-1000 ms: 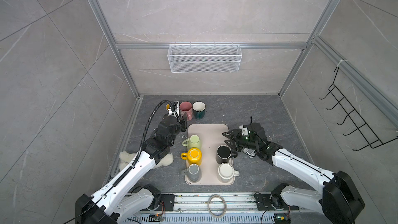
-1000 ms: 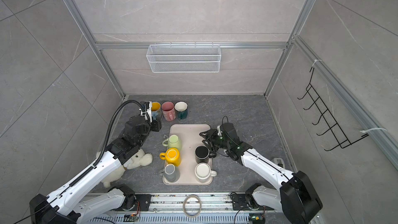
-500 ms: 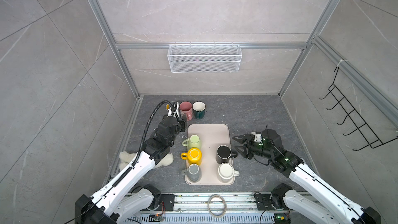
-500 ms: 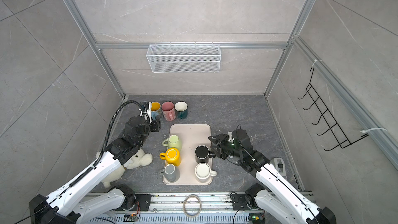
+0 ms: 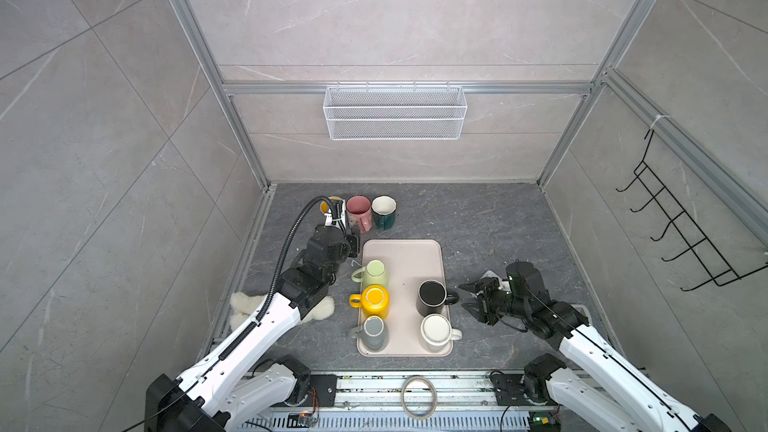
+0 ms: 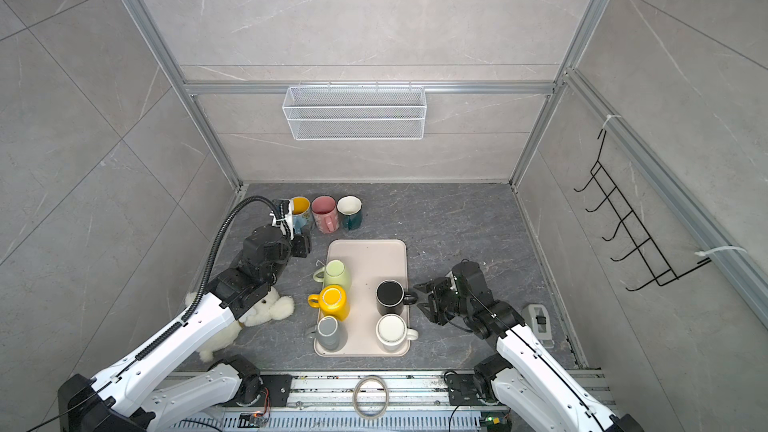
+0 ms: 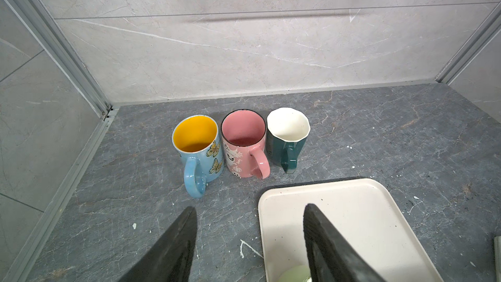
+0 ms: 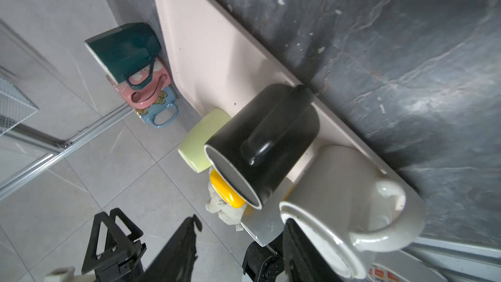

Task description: Turn the mug right side up

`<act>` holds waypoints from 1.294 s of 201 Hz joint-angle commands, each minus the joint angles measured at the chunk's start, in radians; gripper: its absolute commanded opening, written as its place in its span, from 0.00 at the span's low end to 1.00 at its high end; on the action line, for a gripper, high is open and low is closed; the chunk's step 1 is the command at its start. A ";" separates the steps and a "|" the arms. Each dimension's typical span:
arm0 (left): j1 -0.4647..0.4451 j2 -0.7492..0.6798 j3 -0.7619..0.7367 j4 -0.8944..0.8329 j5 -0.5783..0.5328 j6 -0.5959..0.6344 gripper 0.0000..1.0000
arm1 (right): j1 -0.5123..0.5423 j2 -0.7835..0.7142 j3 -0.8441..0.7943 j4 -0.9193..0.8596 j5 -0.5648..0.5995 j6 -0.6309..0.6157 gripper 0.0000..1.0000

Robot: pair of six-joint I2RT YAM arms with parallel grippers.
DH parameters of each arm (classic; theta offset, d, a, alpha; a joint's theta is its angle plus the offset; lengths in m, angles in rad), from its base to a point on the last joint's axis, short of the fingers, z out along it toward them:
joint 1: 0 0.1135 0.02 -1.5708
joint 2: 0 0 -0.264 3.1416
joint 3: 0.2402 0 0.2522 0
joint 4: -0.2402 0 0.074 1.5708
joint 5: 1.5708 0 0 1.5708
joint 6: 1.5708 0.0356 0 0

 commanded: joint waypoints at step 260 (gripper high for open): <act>0.000 0.057 0.014 -0.016 -0.059 0.027 0.67 | -0.089 0.467 0.089 0.214 -0.193 -0.107 0.32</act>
